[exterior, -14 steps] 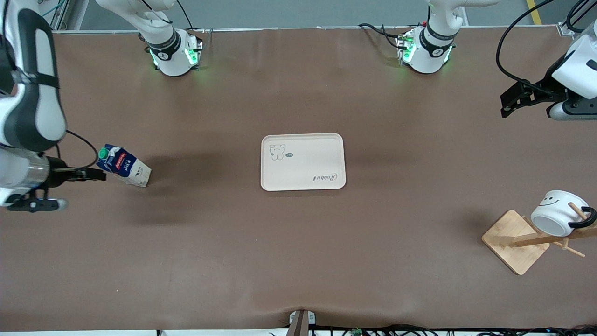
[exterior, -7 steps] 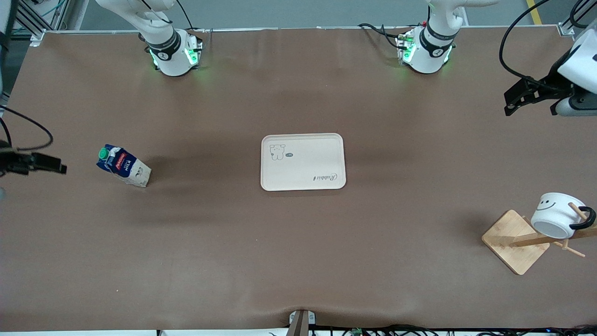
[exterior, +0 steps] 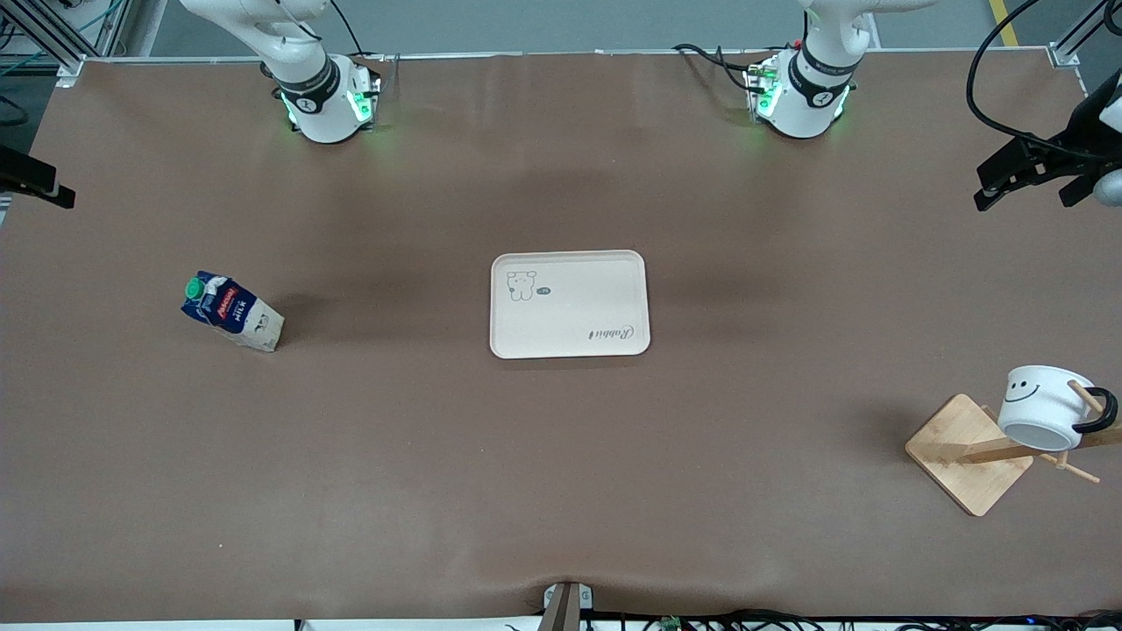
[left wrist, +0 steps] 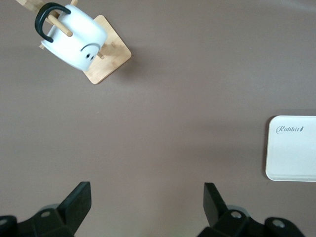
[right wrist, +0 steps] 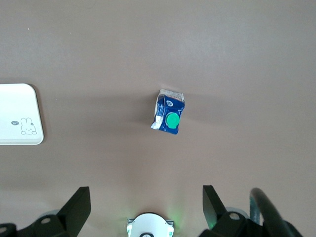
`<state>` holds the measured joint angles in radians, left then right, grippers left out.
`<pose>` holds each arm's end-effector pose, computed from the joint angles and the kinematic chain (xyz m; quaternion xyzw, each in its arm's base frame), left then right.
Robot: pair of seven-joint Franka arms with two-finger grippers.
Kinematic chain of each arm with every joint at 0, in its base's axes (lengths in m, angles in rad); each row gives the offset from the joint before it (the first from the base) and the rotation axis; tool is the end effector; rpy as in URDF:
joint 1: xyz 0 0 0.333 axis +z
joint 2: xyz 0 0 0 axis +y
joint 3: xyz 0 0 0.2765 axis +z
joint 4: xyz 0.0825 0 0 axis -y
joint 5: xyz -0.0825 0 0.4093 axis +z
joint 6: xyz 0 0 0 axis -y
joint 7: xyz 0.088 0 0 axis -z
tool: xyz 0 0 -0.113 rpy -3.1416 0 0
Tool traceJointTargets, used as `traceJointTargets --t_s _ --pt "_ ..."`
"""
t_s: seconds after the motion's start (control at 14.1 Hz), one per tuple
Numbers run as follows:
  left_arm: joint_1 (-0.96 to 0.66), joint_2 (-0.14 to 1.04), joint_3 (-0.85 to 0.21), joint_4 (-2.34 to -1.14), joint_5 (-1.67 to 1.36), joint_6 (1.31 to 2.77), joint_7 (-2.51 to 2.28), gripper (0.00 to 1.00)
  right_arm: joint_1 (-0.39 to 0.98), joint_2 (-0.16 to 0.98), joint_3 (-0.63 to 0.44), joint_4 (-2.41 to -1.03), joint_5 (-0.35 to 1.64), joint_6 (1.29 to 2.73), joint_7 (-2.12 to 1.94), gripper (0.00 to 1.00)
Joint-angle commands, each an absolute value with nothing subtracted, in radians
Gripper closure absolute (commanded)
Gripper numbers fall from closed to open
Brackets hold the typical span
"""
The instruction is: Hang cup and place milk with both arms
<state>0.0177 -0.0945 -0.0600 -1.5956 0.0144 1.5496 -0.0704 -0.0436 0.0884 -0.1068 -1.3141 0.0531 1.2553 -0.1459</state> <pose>0.5515 -0.0232 0.6182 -0.9996 -0.0144 -0.0247 0.0086 0.5617 -0.0749 0.6267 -0.9971 -0.0040 0.0694 0.0316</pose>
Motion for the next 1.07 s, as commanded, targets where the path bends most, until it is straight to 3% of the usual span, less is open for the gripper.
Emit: traceJointTargets --t_s 0.0,0.28,0.5,1.0 --pt "0.018 -0.089 -0.06 -1.575 0.003 1.548 -0.061 0.0 -0.057 0.037 -0.095 -1.4 0.029 1.284 -0.097 0.0" --pt "0.008 -0.094 -0.071 -1.575 -0.005 1.546 -0.028 0.0 -0.04 -0.012 -0.09 -1.446 0.011 1.287 -0.092 0.0" --pt "0.008 -0.094 -0.072 -1.574 0.003 1.519 -0.028 0.0 -0.04 -0.11 -0.092 -1.584 0.012 1.385 -0.092 0.0" --pt "0.009 -0.087 -0.072 -1.559 0.006 1.5 -0.031 0.0 -0.025 -0.071 -0.078 -1.493 0.009 1.387 -0.103 0.0"
